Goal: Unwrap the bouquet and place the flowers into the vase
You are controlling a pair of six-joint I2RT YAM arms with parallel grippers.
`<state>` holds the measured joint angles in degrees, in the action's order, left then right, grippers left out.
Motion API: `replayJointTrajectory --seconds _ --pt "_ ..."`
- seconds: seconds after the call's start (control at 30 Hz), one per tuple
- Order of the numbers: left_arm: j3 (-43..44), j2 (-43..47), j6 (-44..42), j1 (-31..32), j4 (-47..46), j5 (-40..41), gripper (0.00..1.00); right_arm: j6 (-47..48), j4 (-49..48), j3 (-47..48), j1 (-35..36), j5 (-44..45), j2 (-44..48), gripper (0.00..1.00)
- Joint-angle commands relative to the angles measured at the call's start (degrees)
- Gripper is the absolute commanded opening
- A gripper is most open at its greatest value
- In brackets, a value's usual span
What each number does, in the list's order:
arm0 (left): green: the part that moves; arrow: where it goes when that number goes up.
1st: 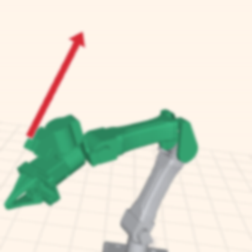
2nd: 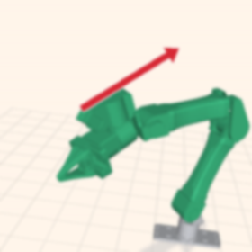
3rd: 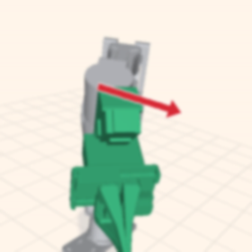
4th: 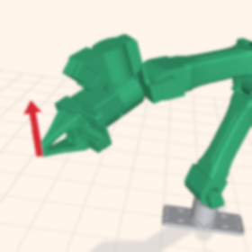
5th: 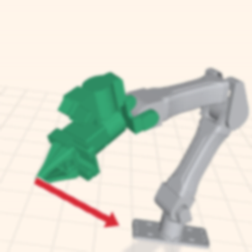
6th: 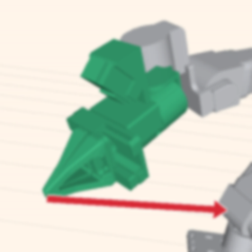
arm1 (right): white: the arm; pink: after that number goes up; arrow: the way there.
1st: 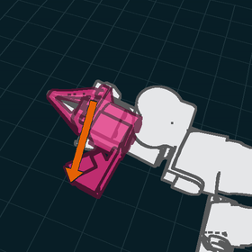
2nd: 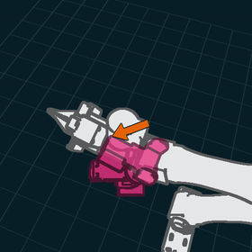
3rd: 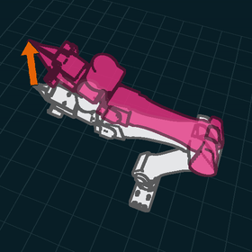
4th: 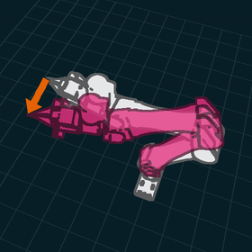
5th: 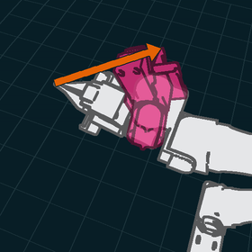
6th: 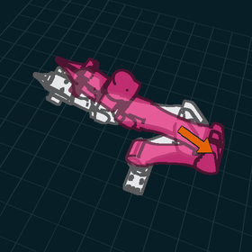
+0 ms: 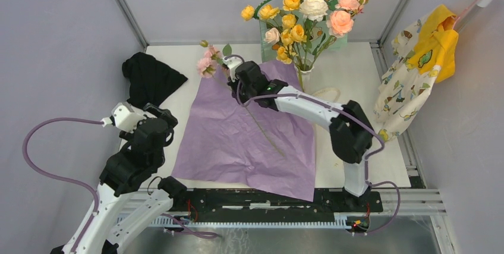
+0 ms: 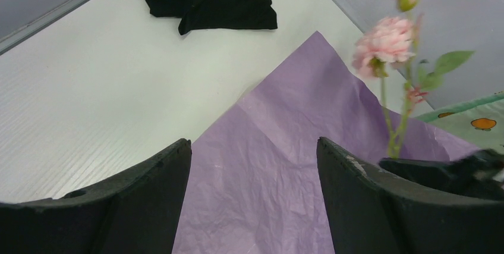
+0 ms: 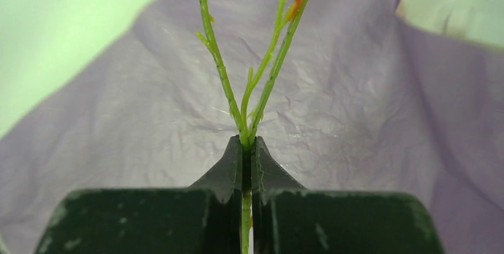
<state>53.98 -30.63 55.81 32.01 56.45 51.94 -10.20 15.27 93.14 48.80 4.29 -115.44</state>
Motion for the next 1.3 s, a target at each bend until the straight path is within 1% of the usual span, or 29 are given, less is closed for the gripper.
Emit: replayJointTrajectory --seconds 0.0,0.17,0.23,0.37,0.43,0.57,0.7,0.8,0.9,1.03,1.1,1.27 --pt "-0.1 0.1 0.4 0.0 -2.2 0.2 0.83 1.0 -7.7 -4.3 1.1 -2.3 13.5 0.0" --pt "0.0 0.0 0.5 0.1 -2.3 -0.1 0.83 2.5 -12.6 -11.1 1.4 -4.1 25.5 0.0" --pt "-0.1 -0.1 0.4 0.0 -2.5 -0.4 0.83 4.0 -14.8 -13.8 1.5 -6.2 31.4 0.0" --pt "-0.7 -0.7 0.3 0.1 -3.6 -1.6 0.83 9.3 -21.6 -19.7 1.7 -4.7 42.8 0.0" --pt "-1.0 -1.0 0.3 0.1 -4.2 -2.3 0.83 12.9 -25.7 -23.6 1.9 -0.5 49.4 0.0" --pt "-1.3 -2.1 0.1 0.1 -5.4 -3.4 0.83 19.7 -36.3 -31.7 1.8 12.8 58.9 0.0" --pt "-1.5 -3.0 -0.1 0.1 -6.3 -4.3 0.82 27.7 -48.3 -37.8 1.8 18.3 64.1 0.0" --pt "-1.8 -3.3 -0.2 0.1 -7.1 -4.8 0.82 33.0 -58.8 -41.3 1.7 20.4 64.8 0.0" --pt "-1.9 -3.7 -0.3 0.1 -7.5 -5.3 0.82 37.8 -66.4 -41.3 1.7 21.3 62.5 0.0" --pt "-2.3 -4.3 -0.6 0.1 -8.1 -5.7 0.82 42.6 -72.3 -37.4 1.3 22.3 57.0 0.0" --pt "-2.5 -4.7 -1.0 0.1 -8.7 -6.2 0.82 43.4 -74.4 -35.0 0.3 22.5 53.8 0.01" --pt "-2.9 -5.5 -1.3 0.1 -9.2 -6.3 0.82 39.7 -74.9 -28.6 -4.7 19.8 47.7 0.0"
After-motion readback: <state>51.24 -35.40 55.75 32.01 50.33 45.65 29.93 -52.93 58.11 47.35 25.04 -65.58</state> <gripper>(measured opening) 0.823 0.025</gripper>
